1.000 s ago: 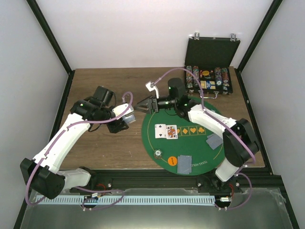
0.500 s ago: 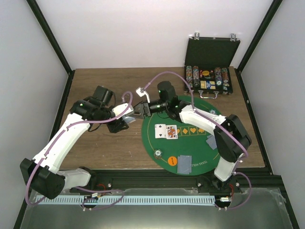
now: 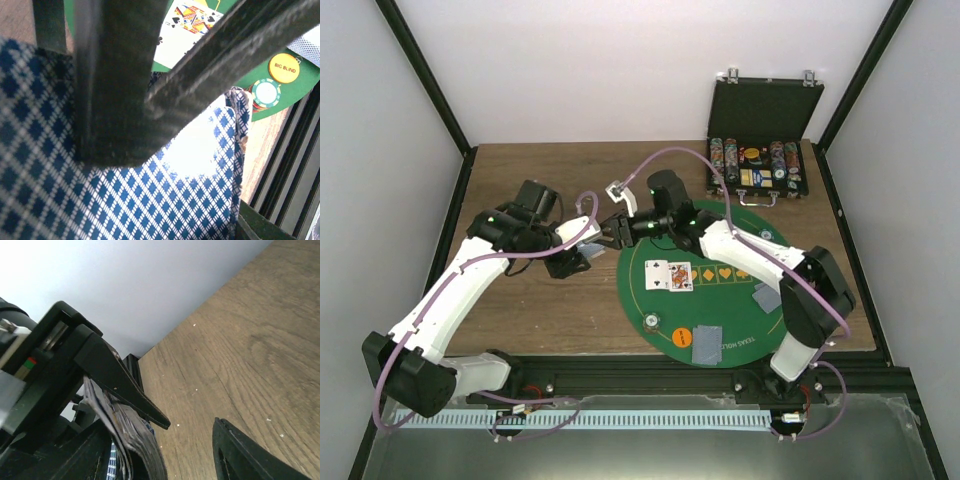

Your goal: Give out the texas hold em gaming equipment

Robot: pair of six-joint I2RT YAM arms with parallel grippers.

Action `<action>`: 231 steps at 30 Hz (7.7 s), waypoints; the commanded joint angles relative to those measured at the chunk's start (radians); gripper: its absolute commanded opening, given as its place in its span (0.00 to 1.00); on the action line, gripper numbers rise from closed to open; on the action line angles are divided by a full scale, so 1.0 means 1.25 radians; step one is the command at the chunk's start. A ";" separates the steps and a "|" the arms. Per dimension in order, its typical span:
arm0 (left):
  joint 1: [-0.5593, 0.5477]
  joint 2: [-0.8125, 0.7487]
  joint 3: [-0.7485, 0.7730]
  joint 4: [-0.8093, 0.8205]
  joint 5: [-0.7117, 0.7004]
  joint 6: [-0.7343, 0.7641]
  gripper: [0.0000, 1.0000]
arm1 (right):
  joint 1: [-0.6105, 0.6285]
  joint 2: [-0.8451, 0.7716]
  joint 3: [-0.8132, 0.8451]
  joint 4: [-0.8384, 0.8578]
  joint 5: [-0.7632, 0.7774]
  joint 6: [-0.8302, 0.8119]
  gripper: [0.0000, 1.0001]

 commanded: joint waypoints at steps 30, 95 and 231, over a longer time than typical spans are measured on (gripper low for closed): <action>0.001 -0.007 0.013 0.004 0.009 -0.003 0.49 | 0.019 0.029 0.087 -0.031 -0.061 -0.083 0.70; 0.001 -0.005 0.001 0.014 0.003 -0.003 0.49 | 0.013 -0.114 0.095 -0.255 0.129 -0.192 0.04; 0.003 -0.005 0.021 -0.011 0.030 0.009 0.49 | -0.023 0.065 0.060 0.039 -0.147 0.014 0.85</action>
